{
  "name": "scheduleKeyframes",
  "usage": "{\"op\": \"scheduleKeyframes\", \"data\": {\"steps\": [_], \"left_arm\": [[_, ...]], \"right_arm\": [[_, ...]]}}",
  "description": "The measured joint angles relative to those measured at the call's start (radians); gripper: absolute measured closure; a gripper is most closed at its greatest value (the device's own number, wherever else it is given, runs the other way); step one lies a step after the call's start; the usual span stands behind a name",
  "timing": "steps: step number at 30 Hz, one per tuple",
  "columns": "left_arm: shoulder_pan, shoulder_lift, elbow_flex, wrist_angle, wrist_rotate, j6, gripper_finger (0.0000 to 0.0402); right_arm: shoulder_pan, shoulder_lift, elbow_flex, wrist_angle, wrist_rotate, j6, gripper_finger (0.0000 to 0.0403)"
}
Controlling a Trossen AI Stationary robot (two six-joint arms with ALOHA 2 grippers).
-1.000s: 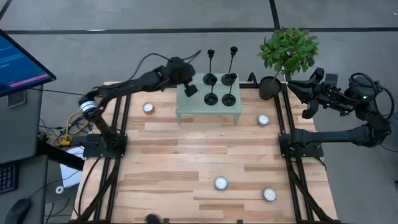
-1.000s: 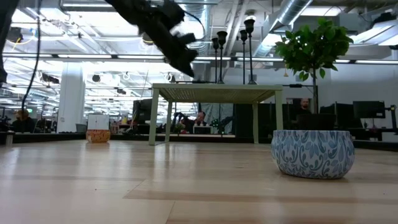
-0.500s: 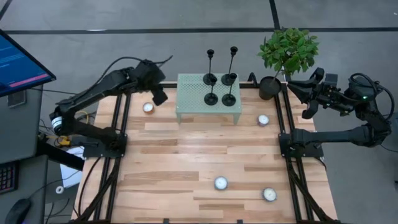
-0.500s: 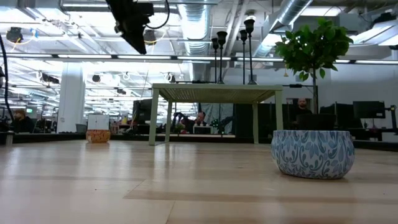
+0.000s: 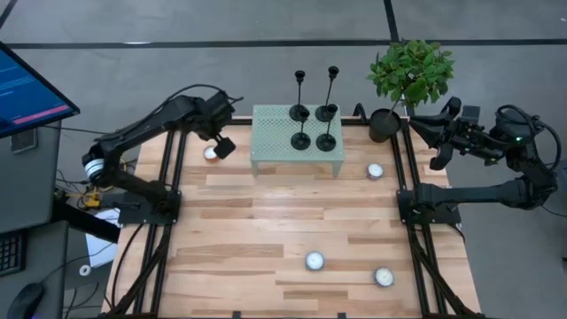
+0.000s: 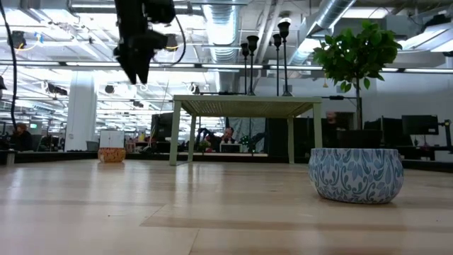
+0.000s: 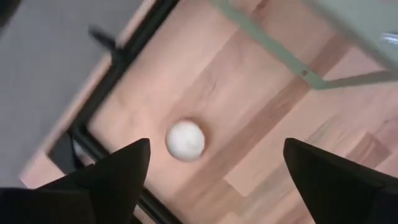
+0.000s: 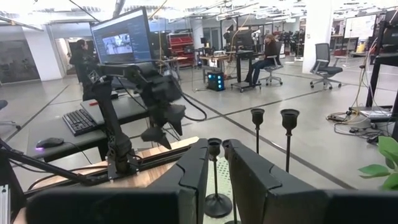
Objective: Pick & Place candle stick holders
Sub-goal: Put the yellow scented candle on the shelf
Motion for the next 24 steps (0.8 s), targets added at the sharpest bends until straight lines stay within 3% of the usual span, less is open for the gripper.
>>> {"op": "scheduleKeyframes", "data": {"steps": [7, 14, 24], "left_arm": [[0.106, 0.112, 0.0, -0.007, 0.093, -0.066, 0.0039], [0.164, 0.189, 0.0, -0.034, 0.099, -0.066, 0.0041], [0.202, 0.154, -0.118, -0.006, 0.103, -0.044, 0.004]], "right_arm": [[0.0, 0.0, 0.0, -0.012, 0.0, 0.0, 0.0347], [0.0, 0.0, 0.0, -0.012, 0.0, 0.003, 0.0347], [0.0, 0.0, 0.0, -0.012, 0.0, 0.001, 0.0347]]}}
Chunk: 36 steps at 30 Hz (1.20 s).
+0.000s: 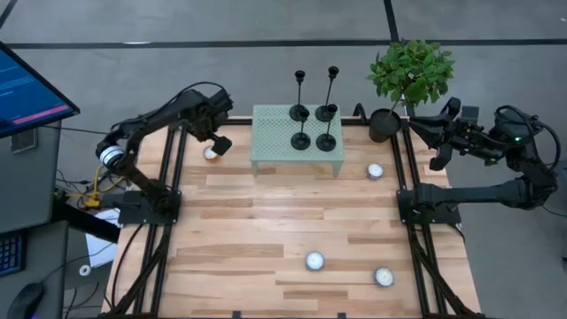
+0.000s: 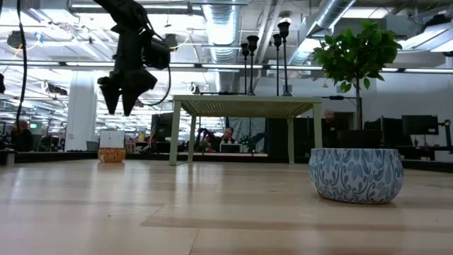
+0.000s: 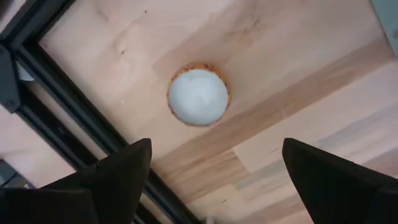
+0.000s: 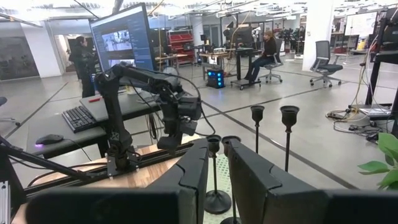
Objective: Pick & Place candle stick holders
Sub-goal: Put the yellow scented candle on the shelf
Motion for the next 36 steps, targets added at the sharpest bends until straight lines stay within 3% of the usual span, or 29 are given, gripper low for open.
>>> {"op": "scheduleKeyframes", "data": {"steps": [14, 36], "left_arm": [[0.066, -0.011, -0.171, 0.237, 0.048, 0.004, 0.0037], [0.126, 0.119, -0.2, 0.309, 0.089, 0.031, 0.0041]], "right_arm": [[0.0, 0.0, 0.0, 0.001, 0.0, 0.001, 0.0347], [0.0, 0.0, 0.0, 0.001, 0.001, 0.01, 0.0347]]}}
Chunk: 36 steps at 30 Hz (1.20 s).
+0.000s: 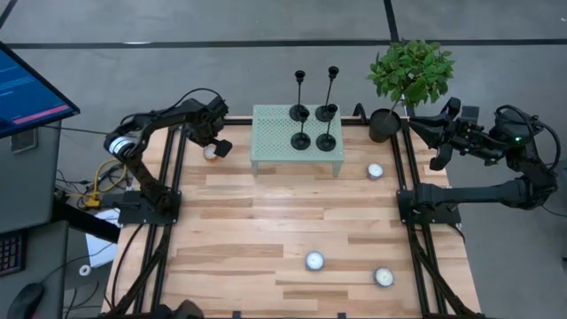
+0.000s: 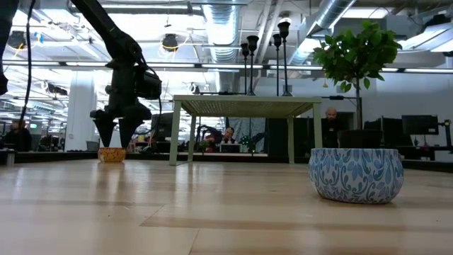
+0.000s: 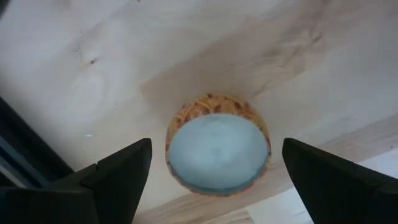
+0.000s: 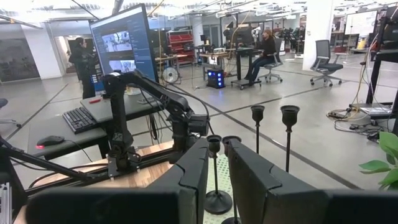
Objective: Pick & Place candle stick holders
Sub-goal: Put the yellow scented candle on the shelf
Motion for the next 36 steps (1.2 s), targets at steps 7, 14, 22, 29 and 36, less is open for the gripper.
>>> {"op": "scheduleKeyframes", "data": {"steps": [7, 14, 22, 29, 36], "left_arm": [[-0.001, 0.012, 0.0, 0.018, 0.01, 0.007, 0.0041], [-0.001, 0.012, -0.033, 0.02, 0.01, 0.015, 0.0041], [-0.001, 0.012, -0.051, 0.047, 0.014, 0.02, 0.0042], [-0.001, 0.011, -0.051, 0.046, 0.04, 0.034, 0.0084], [0.0, 0.009, -0.05, 0.044, 0.042, 0.037, 0.0106]], "right_arm": [[0.0, 0.0, 0.0, -0.001, 0.0, 0.0, 0.0347], [0.0, 0.0, 0.0, -0.001, 0.0, 0.0, 0.0347], [0.0, 0.0, 0.0, -0.005, 0.0, 0.0, 0.0347], [0.0, 0.0, 0.0, -0.005, 0.0, 0.0, 0.0347], [0.0, 0.0, 0.0, -0.005, 0.001, 0.0, 0.0347]]}}
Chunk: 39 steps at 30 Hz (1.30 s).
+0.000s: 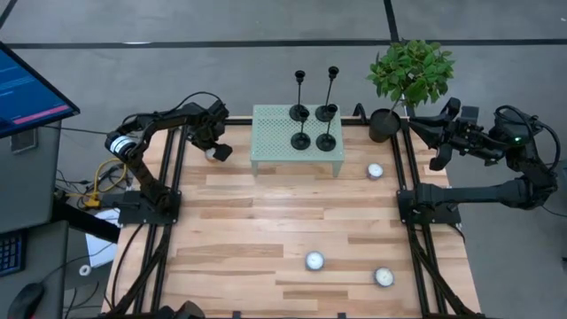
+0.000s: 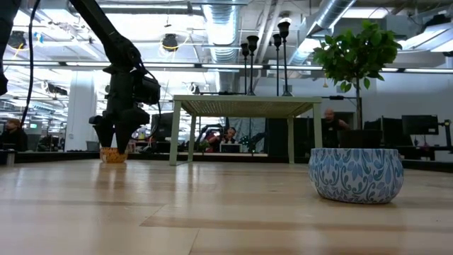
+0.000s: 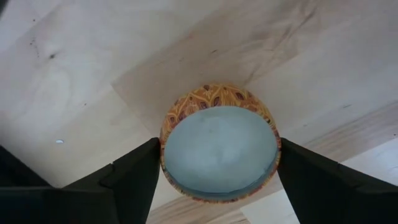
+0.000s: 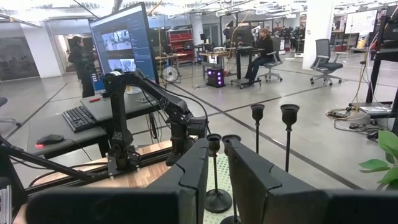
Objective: Pick & Place candle stick holders
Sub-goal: Put the yellow scented candle on the shelf
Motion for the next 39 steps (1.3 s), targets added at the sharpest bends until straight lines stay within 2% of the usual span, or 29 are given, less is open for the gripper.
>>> {"op": "scheduleKeyframes", "data": {"steps": [7, 15, 27, 32, 39], "left_arm": [[-0.006, -0.008, -0.001, 0.0, 0.0, -0.013, 0.0106], [-0.006, -0.08, -0.001, -0.001, 0.0, -0.041, 0.0108], [-0.006, -0.311, 0.003, -0.005, 0.049, -0.183, 0.0108], [-0.006, -0.372, 0.057, -0.005, 0.081, -0.242, 0.0108], [-0.029, -0.364, 0.194, -0.003, 0.105, -0.279, 0.0108]], "right_arm": [[0.0, 0.0, 0.0, 0.0, 0.0, 0.0, 0.0347], [0.0, 0.0, 0.0, 0.0, 0.0, -0.004, 0.0347], [0.0, 0.0, 0.0, 0.001, 0.003, -0.008, 0.0347], [0.0, 0.0, 0.0, 0.001, 0.003, -0.009, 0.0347], [0.0, 0.0, 0.0, 0.001, 0.002, -0.01, 0.0347]]}}
